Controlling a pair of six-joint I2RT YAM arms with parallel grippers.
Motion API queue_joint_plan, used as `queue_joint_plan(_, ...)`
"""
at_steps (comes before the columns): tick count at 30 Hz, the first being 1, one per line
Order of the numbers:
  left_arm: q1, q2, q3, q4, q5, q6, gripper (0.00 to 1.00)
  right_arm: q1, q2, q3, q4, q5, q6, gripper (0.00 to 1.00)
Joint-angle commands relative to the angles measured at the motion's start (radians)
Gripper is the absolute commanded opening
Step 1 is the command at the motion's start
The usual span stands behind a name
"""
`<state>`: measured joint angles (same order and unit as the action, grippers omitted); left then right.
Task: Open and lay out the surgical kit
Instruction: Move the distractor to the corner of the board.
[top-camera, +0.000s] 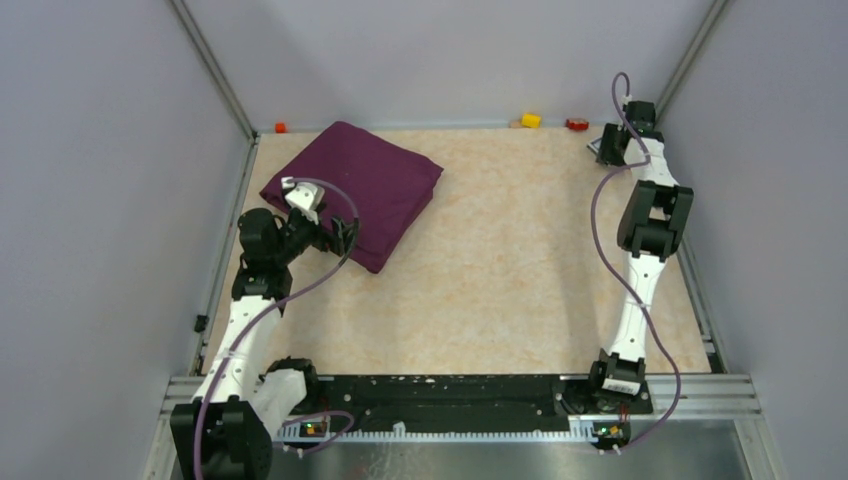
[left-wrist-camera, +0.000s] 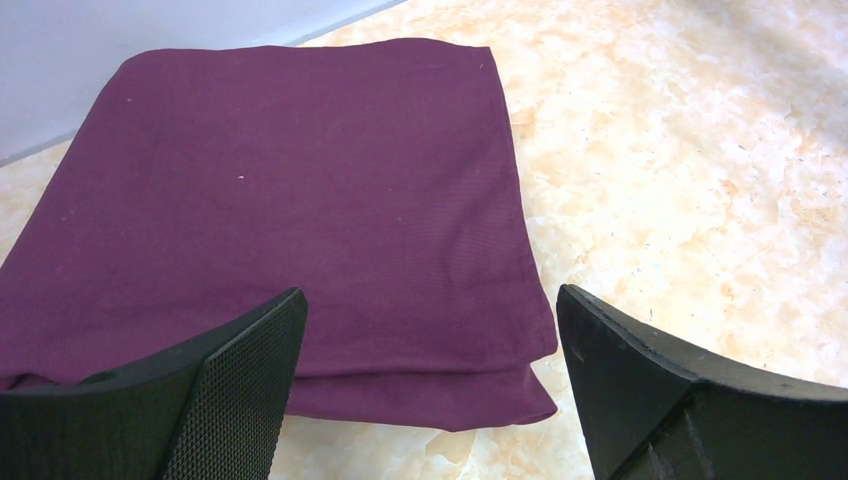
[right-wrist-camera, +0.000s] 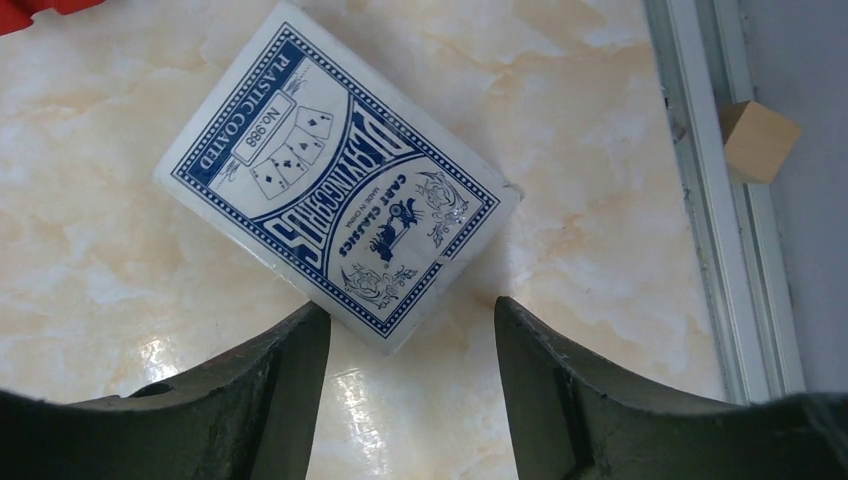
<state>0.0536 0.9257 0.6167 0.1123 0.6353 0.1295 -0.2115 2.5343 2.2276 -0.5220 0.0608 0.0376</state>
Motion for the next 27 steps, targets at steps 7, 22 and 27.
queue_joint_plan(7, 0.011, 0.006, -0.008, 0.049, 0.009, -0.002, 0.99, -0.011, 0.025, 0.017, -0.022, 0.143, -0.032, 0.58)
queue_joint_plan(22, 0.013, 0.012, -0.011, 0.051, 0.005, -0.001, 0.99, -0.012, 0.108, 0.14, -0.013, 0.216, -0.08, 0.56)
queue_joint_plan(27, 0.015, 0.01, -0.012, 0.059, -0.014, -0.008, 0.99, -0.012, 0.097, 0.144, 0.0, 0.214, -0.087, 0.57)
